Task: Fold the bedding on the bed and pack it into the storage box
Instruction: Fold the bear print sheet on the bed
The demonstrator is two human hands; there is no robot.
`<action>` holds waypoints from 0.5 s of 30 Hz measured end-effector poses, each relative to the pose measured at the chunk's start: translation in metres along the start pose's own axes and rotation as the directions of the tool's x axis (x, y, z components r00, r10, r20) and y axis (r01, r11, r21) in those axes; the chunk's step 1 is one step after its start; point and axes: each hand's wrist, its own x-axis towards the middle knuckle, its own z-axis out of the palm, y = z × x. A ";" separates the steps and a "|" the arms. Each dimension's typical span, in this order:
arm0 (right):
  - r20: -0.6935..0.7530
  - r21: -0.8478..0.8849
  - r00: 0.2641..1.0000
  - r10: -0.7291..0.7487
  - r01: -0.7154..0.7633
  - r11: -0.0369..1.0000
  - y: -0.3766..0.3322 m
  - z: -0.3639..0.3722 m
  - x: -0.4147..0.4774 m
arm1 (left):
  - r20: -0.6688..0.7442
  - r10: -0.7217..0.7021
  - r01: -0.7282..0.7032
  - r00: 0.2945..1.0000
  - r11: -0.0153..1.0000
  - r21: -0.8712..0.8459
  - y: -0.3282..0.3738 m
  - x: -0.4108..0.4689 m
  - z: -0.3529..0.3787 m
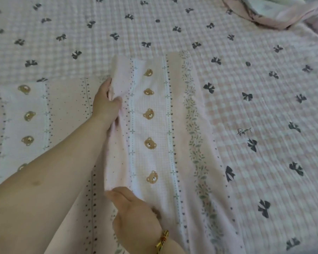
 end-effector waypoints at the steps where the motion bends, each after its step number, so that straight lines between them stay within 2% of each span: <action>1: 0.038 -0.013 0.999 -0.026 0.026 1.000 -0.005 0.000 0.003 | -0.025 0.029 -0.029 0.999 0.999 0.018 -0.001 0.000 -0.007; 3: 0.058 -0.076 0.996 -0.070 0.074 0.994 -0.006 -0.001 0.008 | -0.071 0.034 -0.031 0.997 0.998 0.047 -0.011 -0.003 -0.023; 4: -0.024 -0.145 0.997 -0.071 0.066 0.987 0.000 -0.003 0.012 | -0.088 0.014 -0.009 0.996 0.998 0.054 -0.018 -0.004 -0.030; 5: -0.204 -0.282 0.975 -0.083 0.023 0.959 0.015 -0.004 0.019 | -0.097 -0.017 0.023 0.995 0.998 0.062 -0.026 -0.004 -0.037; 6: -0.368 -0.406 0.926 -0.083 -0.079 0.910 0.028 -0.011 0.024 | -0.103 -0.054 0.060 0.993 0.996 0.062 -0.033 -0.005 -0.041; 7: -0.498 -0.456 0.866 -0.030 -0.233 0.859 0.039 -0.024 0.027 | -0.102 -0.096 0.102 0.990 0.994 0.048 -0.039 -0.005 -0.045; 8: -0.565 -0.480 0.823 0.058 -0.385 0.788 0.051 -0.038 0.029 | -0.095 -0.142 0.145 0.985 0.989 0.022 -0.043 -0.006 -0.046; 9: -0.559 -0.503 0.814 0.155 -0.482 0.717 0.064 -0.049 0.032 | -0.081 -0.183 0.183 0.980 0.983 -0.008 -0.048 -0.007 -0.047; 11: -0.453 -0.541 0.841 0.295 -0.522 0.659 0.087 -0.066 0.033 | -0.037 -0.223 0.222 0.974 0.975 -0.025 -0.055 -0.011 -0.045; 13: -0.409 -0.575 0.849 0.335 -0.525 0.627 0.099 -0.071 0.035 | -0.011 -0.219 0.219 0.976 0.976 0.005 -0.058 -0.018 -0.040; 15: -0.417 -0.574 0.846 0.334 -0.530 0.624 0.100 -0.069 0.039 | -0.043 -0.203 0.204 0.978 0.978 0.038 -0.059 -0.026 -0.038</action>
